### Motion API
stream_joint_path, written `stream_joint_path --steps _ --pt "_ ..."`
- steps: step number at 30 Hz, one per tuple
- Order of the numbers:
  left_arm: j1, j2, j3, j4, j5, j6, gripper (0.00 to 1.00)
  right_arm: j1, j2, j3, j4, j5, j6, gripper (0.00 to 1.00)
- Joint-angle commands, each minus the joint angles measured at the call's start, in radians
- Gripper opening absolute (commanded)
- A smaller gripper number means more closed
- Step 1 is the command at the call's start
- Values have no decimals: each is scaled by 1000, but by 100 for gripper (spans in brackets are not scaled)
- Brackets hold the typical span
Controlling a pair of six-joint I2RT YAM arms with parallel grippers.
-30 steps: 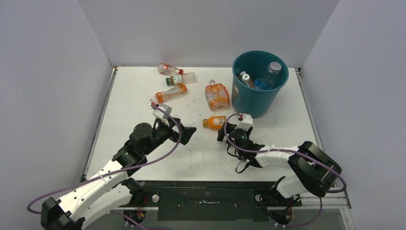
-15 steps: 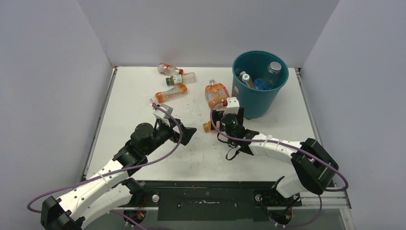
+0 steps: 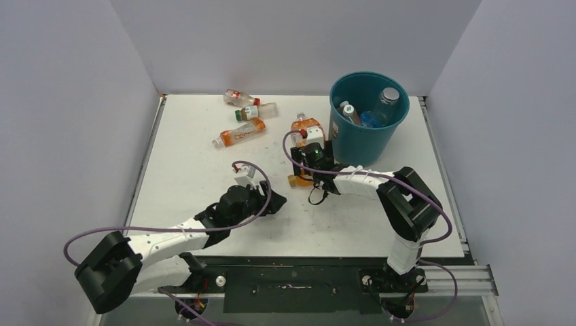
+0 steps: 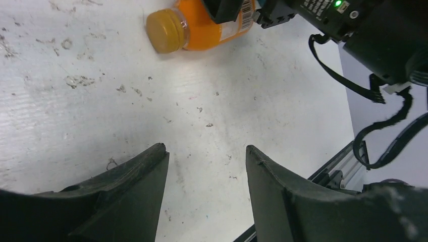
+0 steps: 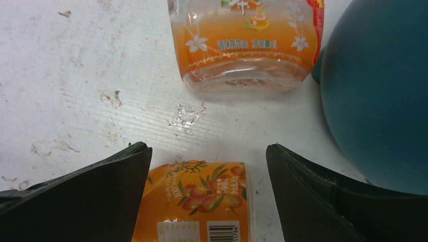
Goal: Put the plastic bottles in the bin
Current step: Pick up the plastic bottle at the center of the board.
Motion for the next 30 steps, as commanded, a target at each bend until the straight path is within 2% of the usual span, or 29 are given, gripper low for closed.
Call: stream_joint_path --steps 1,10,15,20,25,30 --pt "-31 99 12 229 -71 -135 55 -28 7 7 5 -45 53 87" --pt "-33 349 52 391 -31 -209 55 -34 -116 -206 113 -128 286 92" --pt "-33 458 104 425 18 -234 50 -25 -196 -317 155 -109 436 92" --pt "-40 538 118 471 70 -269 47 -12 -239 -378 185 -86 507 92" --pt "-49 575 128 480 77 -243 56 -19 -244 -420 214 -112 574 94" --pt "-50 560 123 446 47 -187 59 -21 -252 -460 251 -139 647 94"
